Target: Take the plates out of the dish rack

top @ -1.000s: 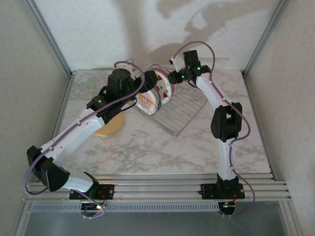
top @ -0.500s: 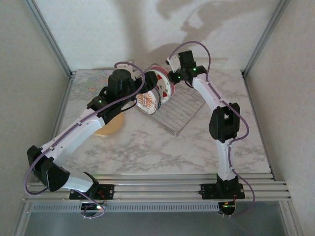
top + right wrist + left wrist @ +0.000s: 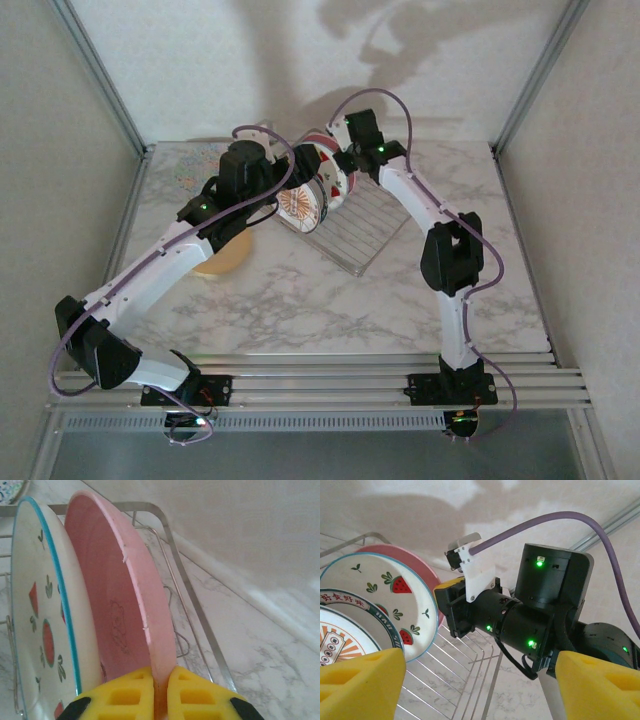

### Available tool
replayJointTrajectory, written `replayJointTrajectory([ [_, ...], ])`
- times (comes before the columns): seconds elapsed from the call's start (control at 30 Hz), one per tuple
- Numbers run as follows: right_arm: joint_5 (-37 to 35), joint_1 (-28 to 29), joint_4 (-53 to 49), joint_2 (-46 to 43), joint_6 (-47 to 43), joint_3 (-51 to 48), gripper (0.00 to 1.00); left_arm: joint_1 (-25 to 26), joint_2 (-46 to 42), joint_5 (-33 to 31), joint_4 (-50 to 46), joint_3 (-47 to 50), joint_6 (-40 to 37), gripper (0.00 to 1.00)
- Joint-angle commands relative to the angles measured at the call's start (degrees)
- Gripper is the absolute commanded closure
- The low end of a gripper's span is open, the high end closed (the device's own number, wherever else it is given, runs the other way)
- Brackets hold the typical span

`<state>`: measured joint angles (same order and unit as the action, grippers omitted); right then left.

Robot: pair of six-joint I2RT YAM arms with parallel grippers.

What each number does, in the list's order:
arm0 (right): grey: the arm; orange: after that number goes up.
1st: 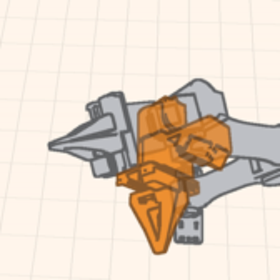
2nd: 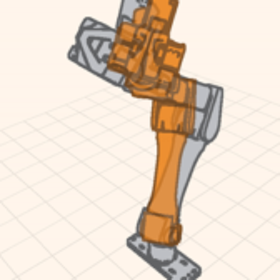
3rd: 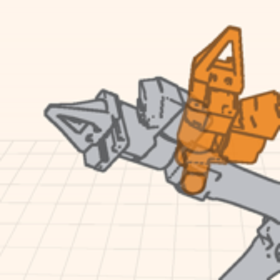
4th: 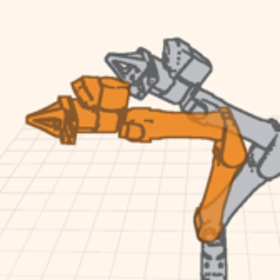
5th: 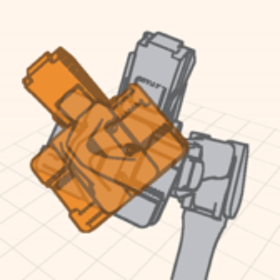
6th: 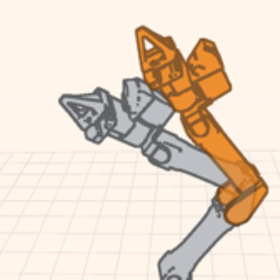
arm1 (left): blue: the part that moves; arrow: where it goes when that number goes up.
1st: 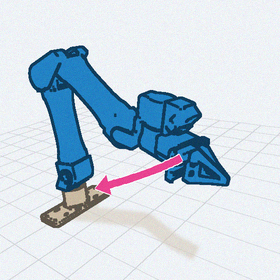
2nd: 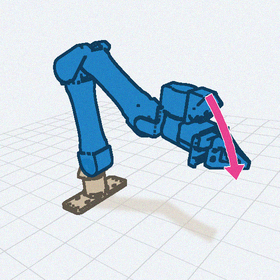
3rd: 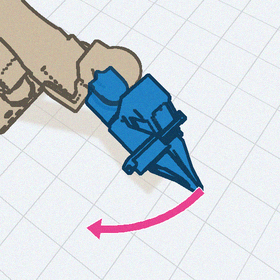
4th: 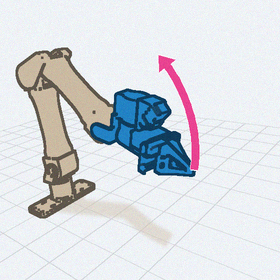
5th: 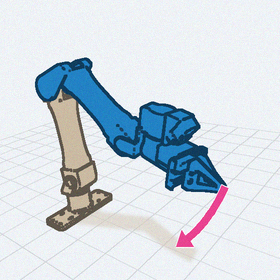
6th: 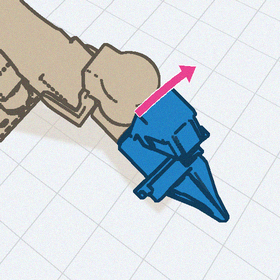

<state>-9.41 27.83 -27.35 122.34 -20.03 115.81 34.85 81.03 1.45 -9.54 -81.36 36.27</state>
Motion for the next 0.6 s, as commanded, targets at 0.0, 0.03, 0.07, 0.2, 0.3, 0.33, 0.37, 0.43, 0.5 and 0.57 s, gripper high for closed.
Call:
replayJointTrajectory([
  [0.0, -6.1, 1.8, 6.8, -5.0, -2.1, -1.4, 1.00, 0.2, -0.7, -1.3, 1.7, 0.9, 0.8, 0.22],
  [0.03, -7.4, 2.3, 7.6, -5.4, -2.6, -1.8, 1.00, 0.2, -0.7, -1.4, 1.8, 1.0, 0.9, 0.22],
  [0.07, -8.4, 2.6, 8.2, -5.7, -2.9, -2.1, 1.00, 0.2, -0.7, -1.5, 1.8, 1.1, 1.0, 0.22],
  [0.2, -13.9, 4.2, 10.6, -6.4, -4.4, -2.8, 1.00, 0.1, -0.6, -1.7, 2.1, 1.2, 1.2, 0.22],
  [0.3, -17.1, 5.0, 11.6, -6.7, -5.4, -3.1, 1.00, 0.2, -0.4, -1.6, 2.5, 1.2, 1.3, 0.22],
  [0.33, -18.4, 5.2, 12.2, -6.7, -5.9, -3.2, 1.00, 0.2, -0.4, -1.6, 2.4, 1.2, 1.3, 0.22],
  [0.37, -19.3, 5.4, 12.7, -6.8, -6.3, -3.4, 1.00, 0.1, -0.4, -1.6, 2.5, 1.2, 1.3, 0.22],
  [0.43, -21.2, 5.9, 14.0, -7.1, -7.6, -3.9, 1.00, 0.1, -0.3, -1.6, 2.4, 1.2, 1.3, 0.22],
  [0.5, -23.0, 6.1, 14.9, -7.3, -8.4, -4.2, 1.00, 0.1, -0.2, -1.6, 2.5, 1.1, 1.3, 0.22],
  [0.57, -24.7, 6.3, 16.1, -7.6, -9.1, -4.6, 1.00, 0.1, -0.2, -1.6, 2.6, 1.1, 1.3, 0.22],
])
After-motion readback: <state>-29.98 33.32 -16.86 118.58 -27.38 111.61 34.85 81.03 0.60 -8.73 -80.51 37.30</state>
